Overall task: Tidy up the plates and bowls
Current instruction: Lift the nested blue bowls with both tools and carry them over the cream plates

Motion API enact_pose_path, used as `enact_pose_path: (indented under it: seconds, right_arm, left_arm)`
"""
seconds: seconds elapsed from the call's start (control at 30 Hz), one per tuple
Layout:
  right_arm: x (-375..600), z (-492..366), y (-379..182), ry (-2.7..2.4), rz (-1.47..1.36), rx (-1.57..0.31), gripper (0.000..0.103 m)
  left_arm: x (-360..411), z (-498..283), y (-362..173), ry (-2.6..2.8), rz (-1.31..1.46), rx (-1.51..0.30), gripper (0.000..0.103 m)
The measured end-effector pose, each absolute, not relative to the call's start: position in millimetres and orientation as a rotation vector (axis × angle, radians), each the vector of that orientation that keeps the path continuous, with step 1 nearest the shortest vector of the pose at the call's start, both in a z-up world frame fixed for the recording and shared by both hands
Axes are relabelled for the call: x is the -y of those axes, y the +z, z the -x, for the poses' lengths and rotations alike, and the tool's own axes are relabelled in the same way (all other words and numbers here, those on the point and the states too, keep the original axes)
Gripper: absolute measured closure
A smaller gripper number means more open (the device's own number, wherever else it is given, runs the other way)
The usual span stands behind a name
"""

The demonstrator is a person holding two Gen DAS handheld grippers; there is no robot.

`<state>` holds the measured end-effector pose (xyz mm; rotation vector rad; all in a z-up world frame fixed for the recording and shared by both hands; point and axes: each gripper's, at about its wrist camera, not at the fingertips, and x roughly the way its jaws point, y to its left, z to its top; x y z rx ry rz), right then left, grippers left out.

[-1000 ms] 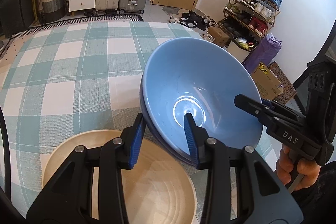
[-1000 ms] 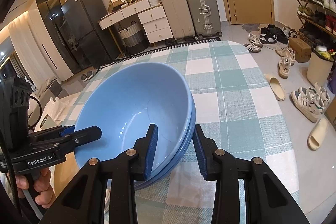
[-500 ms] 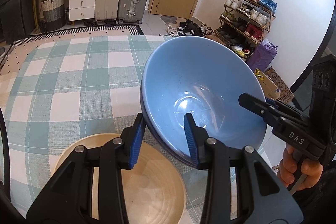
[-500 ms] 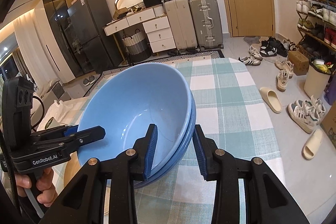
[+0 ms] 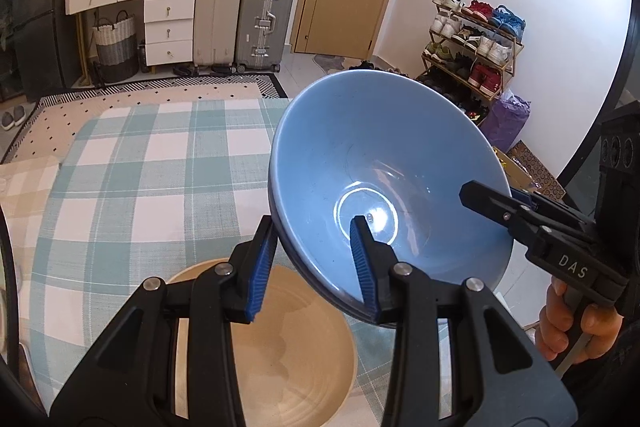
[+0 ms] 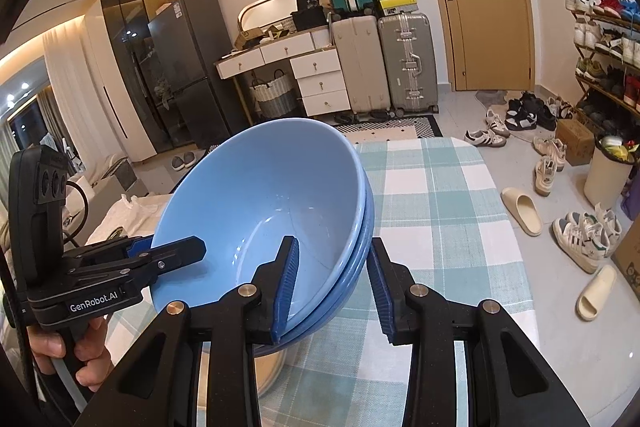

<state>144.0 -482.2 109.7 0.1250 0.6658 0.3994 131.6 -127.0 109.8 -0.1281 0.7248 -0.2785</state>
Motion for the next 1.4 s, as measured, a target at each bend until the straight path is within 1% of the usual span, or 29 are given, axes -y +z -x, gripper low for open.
enact_pose_path:
  seconds: [0.33, 0.7, 1.0, 1.4]
  right_arm:
    - [455.8, -124.3, 132.7, 0.442, -0.100, -0.640, 0.068]
    - [423.6, -111.9, 135.3, 0.493, -0.081, -0.646, 0.068]
    - [399.0, -108.5, 125.2, 0.532, -0.078, -0.666, 0.067]
    - [381.2, -114.0, 100.9, 0.555, -0.079, -0.714, 0.067]
  left_arm:
    - [102.3, -93.9, 132.4, -0.232, 0.137, -0.704, 0.069]
    - [72.3, -57.6, 145.7, -0.171, 0.129, -0.683, 0.069]
    - [48.4, -45.5, 131.2, -0.124, 0.144, -0.714, 0.069]
    - [30.8, -51.3, 95.3, -0.091, 0.161, -0.764, 0.069]
